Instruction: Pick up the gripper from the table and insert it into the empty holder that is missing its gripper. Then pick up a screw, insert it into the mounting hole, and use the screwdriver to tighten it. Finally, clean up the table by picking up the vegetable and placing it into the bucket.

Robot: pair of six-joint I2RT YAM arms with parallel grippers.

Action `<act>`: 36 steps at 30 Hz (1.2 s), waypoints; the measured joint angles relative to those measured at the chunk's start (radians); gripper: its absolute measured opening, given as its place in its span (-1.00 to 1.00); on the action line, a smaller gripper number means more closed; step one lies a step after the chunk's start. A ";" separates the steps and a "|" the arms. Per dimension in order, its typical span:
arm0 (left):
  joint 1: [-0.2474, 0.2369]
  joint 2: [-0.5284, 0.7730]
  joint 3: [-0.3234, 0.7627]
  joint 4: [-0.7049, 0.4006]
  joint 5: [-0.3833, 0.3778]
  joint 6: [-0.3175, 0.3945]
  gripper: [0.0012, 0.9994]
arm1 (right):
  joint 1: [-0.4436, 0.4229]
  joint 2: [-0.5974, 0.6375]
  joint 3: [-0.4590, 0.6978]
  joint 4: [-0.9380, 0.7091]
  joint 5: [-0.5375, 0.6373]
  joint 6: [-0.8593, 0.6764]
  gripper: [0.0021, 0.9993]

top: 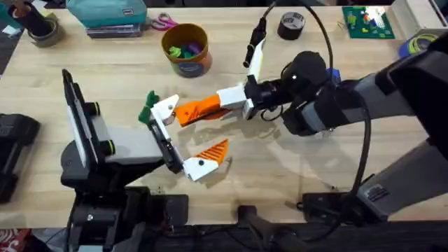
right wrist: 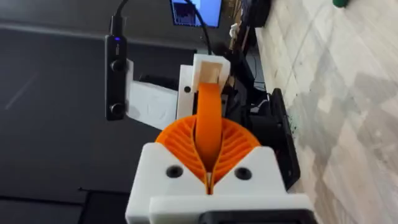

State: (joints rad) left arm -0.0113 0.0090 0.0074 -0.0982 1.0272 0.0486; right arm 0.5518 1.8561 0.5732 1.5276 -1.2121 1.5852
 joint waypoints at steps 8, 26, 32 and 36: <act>0.000 0.000 0.000 0.000 0.000 0.000 0.97 | 0.001 0.000 0.000 0.003 0.012 0.000 -0.99; 0.001 0.000 0.000 0.001 -0.003 0.011 0.97 | 0.024 0.011 0.032 -0.009 0.026 -0.003 -0.99; 0.003 0.000 0.000 0.001 -0.004 0.011 0.97 | 0.026 0.023 0.035 -0.004 0.030 -0.024 -0.99; 0.005 0.000 0.000 0.001 -0.007 0.011 0.97 | 0.029 0.044 0.057 0.000 0.031 -0.030 -0.99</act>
State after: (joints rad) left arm -0.0067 0.0090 0.0074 -0.0975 1.0199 0.0593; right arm 0.5812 1.9004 0.6302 1.5276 -1.1812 1.5550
